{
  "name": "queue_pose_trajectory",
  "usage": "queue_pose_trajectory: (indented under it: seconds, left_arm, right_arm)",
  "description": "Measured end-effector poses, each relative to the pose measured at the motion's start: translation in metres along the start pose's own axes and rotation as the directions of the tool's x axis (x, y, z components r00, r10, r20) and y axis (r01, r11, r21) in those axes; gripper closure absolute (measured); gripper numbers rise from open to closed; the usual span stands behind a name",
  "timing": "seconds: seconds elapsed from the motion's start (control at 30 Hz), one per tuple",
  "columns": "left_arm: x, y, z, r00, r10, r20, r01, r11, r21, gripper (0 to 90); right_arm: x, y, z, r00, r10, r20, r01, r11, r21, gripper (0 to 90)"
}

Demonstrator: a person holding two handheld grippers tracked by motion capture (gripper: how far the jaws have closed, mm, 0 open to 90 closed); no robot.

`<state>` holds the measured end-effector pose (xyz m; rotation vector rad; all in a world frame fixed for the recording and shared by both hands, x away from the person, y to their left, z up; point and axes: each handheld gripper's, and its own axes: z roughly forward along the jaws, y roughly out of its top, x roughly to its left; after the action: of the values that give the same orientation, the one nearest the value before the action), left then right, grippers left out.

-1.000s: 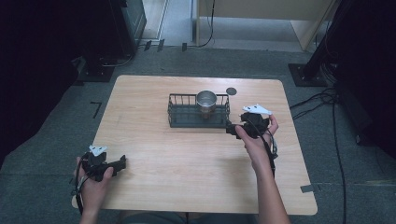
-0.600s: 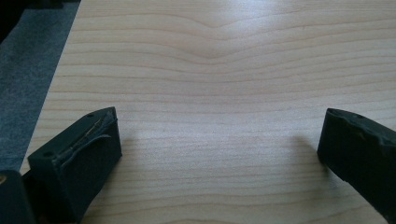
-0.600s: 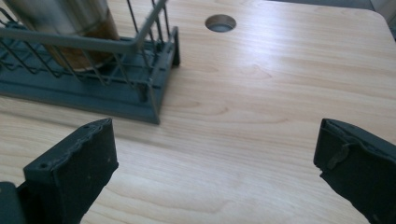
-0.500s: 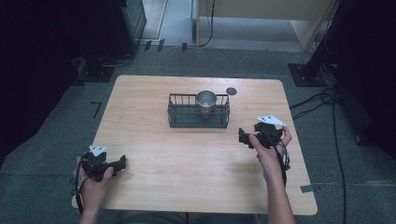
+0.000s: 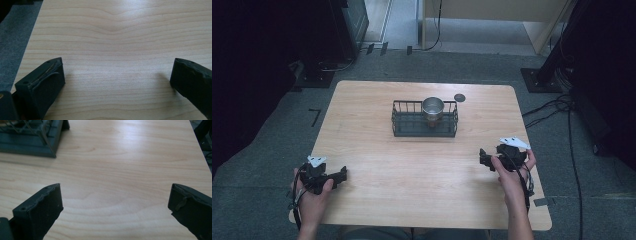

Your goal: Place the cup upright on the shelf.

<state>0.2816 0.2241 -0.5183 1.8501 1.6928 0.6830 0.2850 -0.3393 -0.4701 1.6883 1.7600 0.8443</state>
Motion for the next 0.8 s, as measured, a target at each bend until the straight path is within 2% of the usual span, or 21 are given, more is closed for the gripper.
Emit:
queue_pose_trajectory:
  seconds: [0.1,0.33,0.8]
  left_arm:
    - [0.0,0.0,0.0,1.0,0.0,0.0,0.0,1.0,0.0,0.0]
    - [0.0,0.0,0.0,1.0,0.0,0.0,0.0,1.0,0.0,0.0]
    - [0.0,0.0,0.0,1.0,0.0,0.0,0.0,1.0,0.0,0.0]
  right_arm:
    - [-0.006,-0.009,-0.002,1.0,0.0,0.008,0.0,1.0,0.009,0.0]
    - [-0.023,-0.031,-0.005,0.9989,0.031,0.035,-0.032,0.999,0.032,0.0]
    - [-0.048,-0.062,-0.014,0.9947,0.06,0.084,-0.066,0.996,0.068,0.0]
